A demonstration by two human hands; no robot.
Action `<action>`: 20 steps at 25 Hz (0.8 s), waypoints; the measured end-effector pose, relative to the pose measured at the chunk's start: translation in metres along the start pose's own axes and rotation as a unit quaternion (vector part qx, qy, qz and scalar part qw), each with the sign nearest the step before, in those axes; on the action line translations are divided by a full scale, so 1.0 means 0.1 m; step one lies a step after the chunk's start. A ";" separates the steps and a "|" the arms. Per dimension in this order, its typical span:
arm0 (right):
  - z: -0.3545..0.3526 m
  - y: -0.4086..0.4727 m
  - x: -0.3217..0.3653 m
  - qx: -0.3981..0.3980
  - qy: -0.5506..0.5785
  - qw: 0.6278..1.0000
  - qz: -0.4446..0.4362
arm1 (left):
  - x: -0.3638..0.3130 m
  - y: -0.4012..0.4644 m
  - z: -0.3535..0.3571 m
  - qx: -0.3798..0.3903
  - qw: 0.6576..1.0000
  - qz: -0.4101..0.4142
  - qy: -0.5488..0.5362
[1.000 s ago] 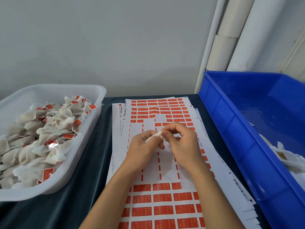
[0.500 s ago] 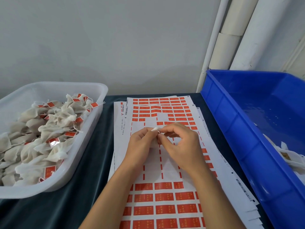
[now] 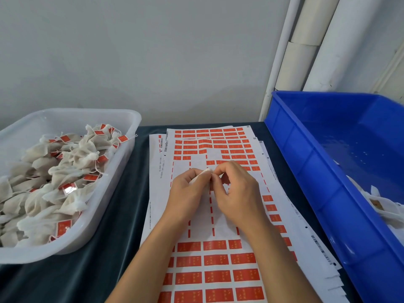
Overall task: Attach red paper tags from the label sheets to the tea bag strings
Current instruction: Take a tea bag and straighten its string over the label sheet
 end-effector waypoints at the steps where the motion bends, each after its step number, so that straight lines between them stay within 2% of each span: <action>1: 0.01 0.00 0.00 0.011 0.007 1.000 0.009 | 0.01 0.00 0.01 -0.004 1.000 -0.001 0.010; 7: 0.03 0.00 0.02 0.045 0.035 0.997 0.044 | 0.04 -0.01 0.04 -0.012 0.999 0.005 0.048; 10: 0.03 -0.01 0.00 0.030 0.047 0.997 0.044 | 0.00 -0.01 0.02 0.013 0.999 0.041 0.005; 13: -0.01 -0.02 -0.01 -0.009 0.009 0.999 0.034 | -0.01 -0.01 0.02 0.050 0.997 0.044 -0.024; 15: -0.06 -0.01 -0.01 -0.066 -0.029 0.997 0.025 | 0.00 0.00 0.01 0.057 0.998 0.035 -0.019; 17: -0.12 -0.01 -0.01 -0.122 -0.055 0.990 0.037 | -0.01 -0.01 0.03 0.069 0.997 0.035 -0.013; 20: -0.12 -0.02 -0.03 -0.155 -0.066 0.983 0.067 | -0.03 -0.02 0.09 0.090 0.994 0.051 -0.030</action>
Point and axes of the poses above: each hand's wrist, its own y-axis towards the middle knuckle, its own z-axis out of the palm, x = y × z, the point moved 3 cm from there along y, towards the middle knuckle, and after that the axes turned 9 degrees about z, right-handed, at the moved point
